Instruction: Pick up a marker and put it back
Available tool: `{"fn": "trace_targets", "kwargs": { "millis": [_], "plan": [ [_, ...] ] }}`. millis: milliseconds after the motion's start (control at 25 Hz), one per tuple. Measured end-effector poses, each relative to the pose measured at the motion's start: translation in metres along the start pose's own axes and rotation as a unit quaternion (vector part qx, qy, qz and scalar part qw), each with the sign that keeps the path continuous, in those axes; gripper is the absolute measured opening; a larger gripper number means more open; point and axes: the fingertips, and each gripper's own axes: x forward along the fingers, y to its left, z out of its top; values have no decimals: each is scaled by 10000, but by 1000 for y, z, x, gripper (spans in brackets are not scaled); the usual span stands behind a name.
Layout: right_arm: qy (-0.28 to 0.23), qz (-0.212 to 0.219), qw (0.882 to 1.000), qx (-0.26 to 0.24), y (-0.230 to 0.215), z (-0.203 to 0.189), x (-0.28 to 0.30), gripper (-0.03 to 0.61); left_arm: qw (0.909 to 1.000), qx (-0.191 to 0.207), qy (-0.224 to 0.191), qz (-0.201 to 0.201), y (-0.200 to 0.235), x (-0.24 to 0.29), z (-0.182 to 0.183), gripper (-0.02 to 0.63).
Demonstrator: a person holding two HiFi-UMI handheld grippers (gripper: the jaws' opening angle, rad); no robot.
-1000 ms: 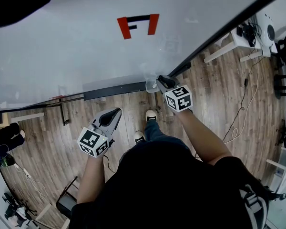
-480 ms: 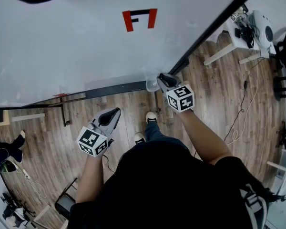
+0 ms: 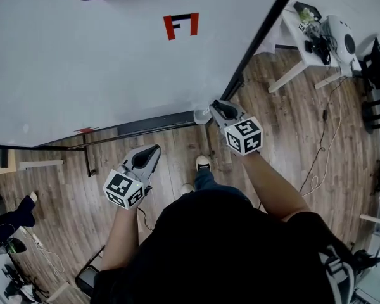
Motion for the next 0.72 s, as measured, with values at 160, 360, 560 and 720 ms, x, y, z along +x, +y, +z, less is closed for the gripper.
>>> {"fn": "trace_targets", "kwargs": {
  "millis": [160, 360, 560, 720],
  "plan": [
    [-136, -62, 9999, -6, 5, 5, -19, 60, 9999, 94, -74, -20, -7, -6, 5, 14],
    [-243, -165, 9996, 8, 8, 6, -41, 60, 9997, 176, -169, -73, -14, -13, 13, 14],
    [-307, -239, 9992, 21, 15, 3, -61, 60, 9993, 245, -212, -180, -27, -19, 13, 14],
    [-325, -251, 9991, 59, 22, -1, -75, 60, 9991, 273, -234, -218, -34, -24, 13, 14]
  ]
}}
